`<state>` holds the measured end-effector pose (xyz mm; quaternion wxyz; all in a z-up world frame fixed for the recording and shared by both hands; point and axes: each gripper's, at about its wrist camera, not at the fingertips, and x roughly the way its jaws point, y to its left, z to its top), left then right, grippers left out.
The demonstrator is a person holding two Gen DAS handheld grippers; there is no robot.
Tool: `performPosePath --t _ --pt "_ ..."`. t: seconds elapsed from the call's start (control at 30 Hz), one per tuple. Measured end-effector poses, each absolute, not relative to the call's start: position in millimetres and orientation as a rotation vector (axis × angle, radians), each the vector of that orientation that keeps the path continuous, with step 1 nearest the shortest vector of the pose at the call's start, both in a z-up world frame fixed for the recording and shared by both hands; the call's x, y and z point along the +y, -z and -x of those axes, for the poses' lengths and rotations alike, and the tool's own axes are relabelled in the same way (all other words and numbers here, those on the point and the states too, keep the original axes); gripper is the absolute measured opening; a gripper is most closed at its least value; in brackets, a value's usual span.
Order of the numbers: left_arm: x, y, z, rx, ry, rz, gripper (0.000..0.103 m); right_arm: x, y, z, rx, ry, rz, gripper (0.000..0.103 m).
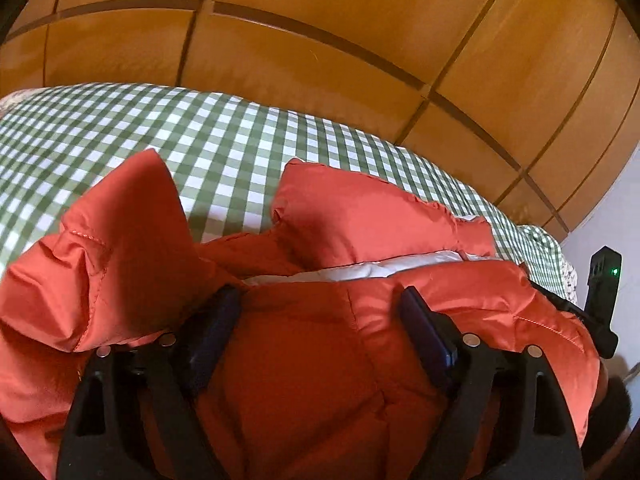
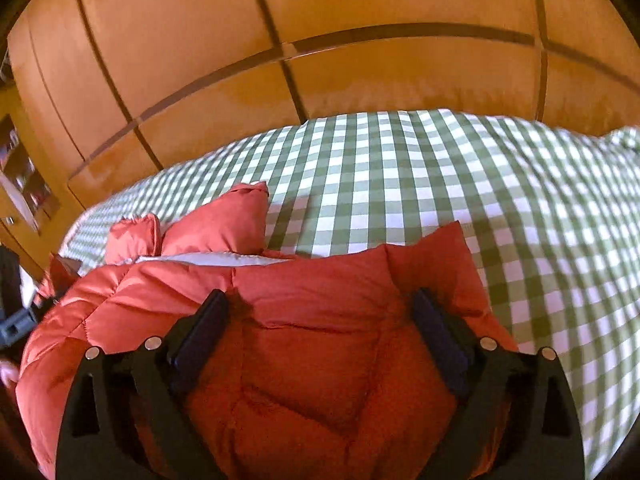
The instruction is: Fold small clothes
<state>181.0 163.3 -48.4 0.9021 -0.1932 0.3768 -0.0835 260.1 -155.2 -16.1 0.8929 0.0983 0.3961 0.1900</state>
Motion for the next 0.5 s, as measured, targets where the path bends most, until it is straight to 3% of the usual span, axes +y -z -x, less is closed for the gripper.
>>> performPosePath --t 0.3,0.5 --pt "154.7 47.0 -175.8 0.782 0.145 0.391 0.083 -157.7 17.6 -247.9 0.779 -0.378 -0.189 0.095" --pt "132.4 -7.3 -135.6 0.669 0.095 0.489 0.083 -145.6 17.4 -240.7 0.735 -0.313 -0.110 0.098"
